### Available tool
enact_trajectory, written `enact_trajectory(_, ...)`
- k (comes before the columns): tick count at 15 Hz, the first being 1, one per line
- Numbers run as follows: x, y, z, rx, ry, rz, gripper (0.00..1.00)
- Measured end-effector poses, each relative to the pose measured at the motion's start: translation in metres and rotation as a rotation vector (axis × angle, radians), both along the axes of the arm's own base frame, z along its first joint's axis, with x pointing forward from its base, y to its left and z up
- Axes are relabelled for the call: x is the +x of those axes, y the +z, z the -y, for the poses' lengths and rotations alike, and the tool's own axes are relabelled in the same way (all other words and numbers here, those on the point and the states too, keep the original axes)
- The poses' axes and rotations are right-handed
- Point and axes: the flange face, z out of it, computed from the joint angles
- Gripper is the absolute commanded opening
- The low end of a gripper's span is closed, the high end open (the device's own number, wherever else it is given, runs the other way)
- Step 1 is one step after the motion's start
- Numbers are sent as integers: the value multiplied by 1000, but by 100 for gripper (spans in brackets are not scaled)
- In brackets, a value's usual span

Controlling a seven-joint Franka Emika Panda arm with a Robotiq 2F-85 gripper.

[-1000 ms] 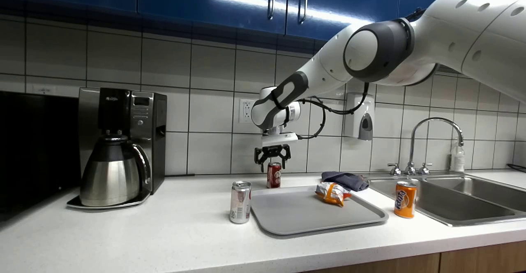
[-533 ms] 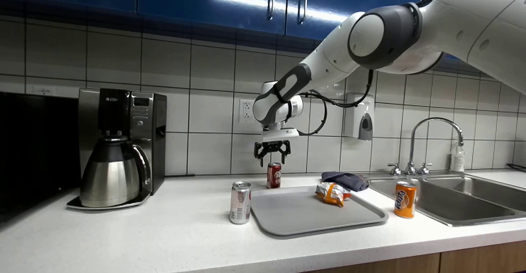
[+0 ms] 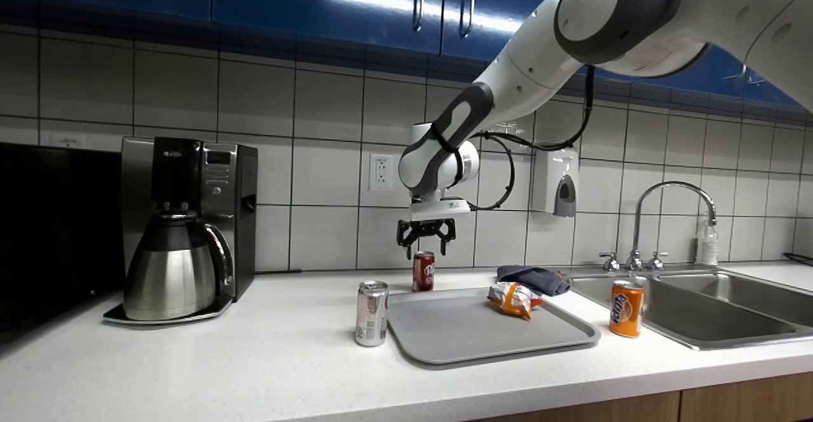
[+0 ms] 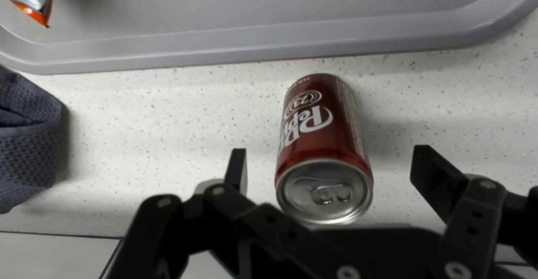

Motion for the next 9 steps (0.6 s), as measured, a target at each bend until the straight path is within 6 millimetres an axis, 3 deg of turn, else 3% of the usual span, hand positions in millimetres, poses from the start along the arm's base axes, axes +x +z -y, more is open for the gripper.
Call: enact_trajectory(9,-76,5,18,-69,-99,9,100)
